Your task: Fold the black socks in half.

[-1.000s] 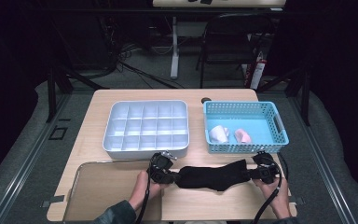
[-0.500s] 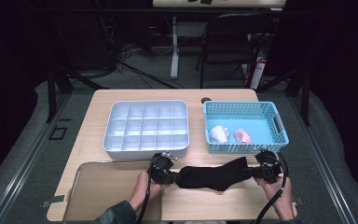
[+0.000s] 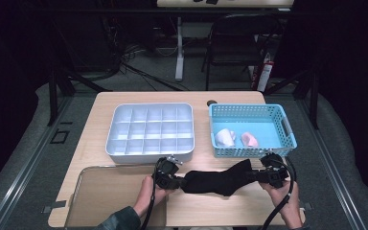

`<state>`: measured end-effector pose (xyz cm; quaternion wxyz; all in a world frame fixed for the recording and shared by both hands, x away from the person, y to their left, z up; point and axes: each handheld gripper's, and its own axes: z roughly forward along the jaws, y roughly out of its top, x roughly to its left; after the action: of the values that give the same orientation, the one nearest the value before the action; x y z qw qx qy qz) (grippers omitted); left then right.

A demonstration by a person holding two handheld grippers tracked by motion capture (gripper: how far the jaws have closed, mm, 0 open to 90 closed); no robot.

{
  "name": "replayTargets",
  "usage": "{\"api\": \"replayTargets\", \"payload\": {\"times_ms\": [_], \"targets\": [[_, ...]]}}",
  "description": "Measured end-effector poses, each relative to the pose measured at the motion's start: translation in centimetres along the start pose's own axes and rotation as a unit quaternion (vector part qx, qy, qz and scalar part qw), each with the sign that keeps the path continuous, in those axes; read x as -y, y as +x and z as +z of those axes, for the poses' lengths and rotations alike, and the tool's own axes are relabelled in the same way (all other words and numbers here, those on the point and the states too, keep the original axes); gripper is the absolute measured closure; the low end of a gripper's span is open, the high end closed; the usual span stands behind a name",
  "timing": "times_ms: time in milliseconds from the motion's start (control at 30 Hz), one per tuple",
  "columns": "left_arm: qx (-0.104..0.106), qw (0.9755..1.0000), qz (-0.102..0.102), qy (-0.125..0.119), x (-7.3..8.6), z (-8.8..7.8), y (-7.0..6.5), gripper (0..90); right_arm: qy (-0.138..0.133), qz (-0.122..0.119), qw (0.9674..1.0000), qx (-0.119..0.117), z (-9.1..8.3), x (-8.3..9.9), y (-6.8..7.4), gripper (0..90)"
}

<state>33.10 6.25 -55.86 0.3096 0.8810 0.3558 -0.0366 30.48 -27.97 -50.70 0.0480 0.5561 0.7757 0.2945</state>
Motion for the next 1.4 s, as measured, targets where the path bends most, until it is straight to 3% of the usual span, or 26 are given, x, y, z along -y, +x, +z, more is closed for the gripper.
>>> {"api": "replayTargets", "payload": {"times_ms": [267,667,967,1267,1400], "targets": [[0.004,1.0000,-0.001,-0.002,0.0,0.0,0.0,83.5,-0.002,-0.017,0.9998,-0.009,-0.3,-0.4,1.3,79.3],[0.007,0.9999,-0.006,-0.008,0.0,0.1,-0.2,83.5,-0.006,-0.047,0.9981,-0.041,0.1,-1.5,4.2,78.9],[0.009,0.9999,-0.009,-0.010,0.1,0.1,-0.2,83.5,0.023,-0.078,0.9951,-0.057,2.2,-2.7,7.2,78.6],[0.009,0.9999,-0.008,-0.010,0.1,0.2,-0.1,83.5,0.047,-0.090,0.9933,-0.055,4.8,-3.2,9.4,78.3],[0.009,0.9999,-0.009,-0.010,0.0,0.2,-0.1,83.4,0.067,-0.110,0.9906,-0.048,5.9,-3.0,10.2,78.2]]}}
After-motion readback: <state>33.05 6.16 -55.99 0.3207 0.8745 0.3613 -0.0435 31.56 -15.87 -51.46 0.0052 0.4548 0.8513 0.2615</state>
